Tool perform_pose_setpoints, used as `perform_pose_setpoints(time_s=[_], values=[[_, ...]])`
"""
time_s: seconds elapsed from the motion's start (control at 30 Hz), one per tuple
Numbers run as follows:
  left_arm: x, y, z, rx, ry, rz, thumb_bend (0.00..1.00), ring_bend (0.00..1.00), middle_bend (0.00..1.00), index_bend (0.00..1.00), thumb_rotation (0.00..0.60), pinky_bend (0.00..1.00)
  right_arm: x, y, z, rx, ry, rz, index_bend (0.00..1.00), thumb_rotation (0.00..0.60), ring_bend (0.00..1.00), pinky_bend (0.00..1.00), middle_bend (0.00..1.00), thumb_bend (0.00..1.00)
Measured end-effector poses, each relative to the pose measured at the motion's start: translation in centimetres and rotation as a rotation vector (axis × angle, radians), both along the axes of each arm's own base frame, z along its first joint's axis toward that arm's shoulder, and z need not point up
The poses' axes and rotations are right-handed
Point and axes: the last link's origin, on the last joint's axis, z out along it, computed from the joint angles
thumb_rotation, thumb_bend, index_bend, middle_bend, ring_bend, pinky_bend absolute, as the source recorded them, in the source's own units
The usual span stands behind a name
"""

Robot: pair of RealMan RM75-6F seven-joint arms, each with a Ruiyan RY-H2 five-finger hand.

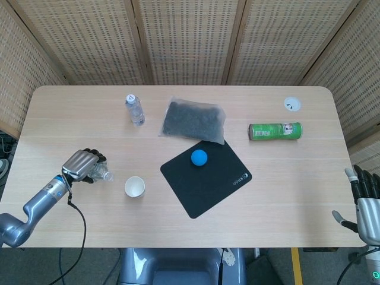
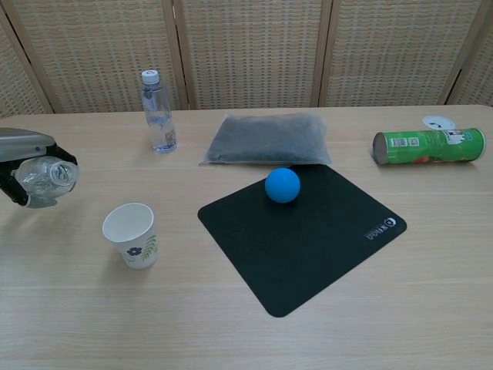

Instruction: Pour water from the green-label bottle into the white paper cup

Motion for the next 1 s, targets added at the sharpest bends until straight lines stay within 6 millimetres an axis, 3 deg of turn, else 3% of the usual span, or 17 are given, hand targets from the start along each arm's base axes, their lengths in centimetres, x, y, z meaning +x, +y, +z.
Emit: perform_pose_setpoints(time_s=[0.27,0.63,1.0], values=[[0.9,0.1,-1.2,0.017,0.082,-0.032,0.5,0.27,0.42,0.6,0.6,0.29,-0.1,0.1,0.3,-0.003,-0.011,0.001,0.0,0.6,0.0,0.0,0.0,0.0],[0.5,0.2,-1.5,0.038,0.207,-0.074,0.5,0.27,0.42,0.6,0.6,0.29,-0.1,0.0,0.3,-0.001,-0.012,0.001,0.0,0.6,0.0,0.0,0.0,0.0],[1.8,0.0,-2.2,0.046,0.258,-0.082,0.5,0.27,0.42,0.6,0.6,0.29,-0.1,0.1,0.4,-0.002,-0.017,0.002,0.0,0.6,0.0,0.0,0.0,0.0]])
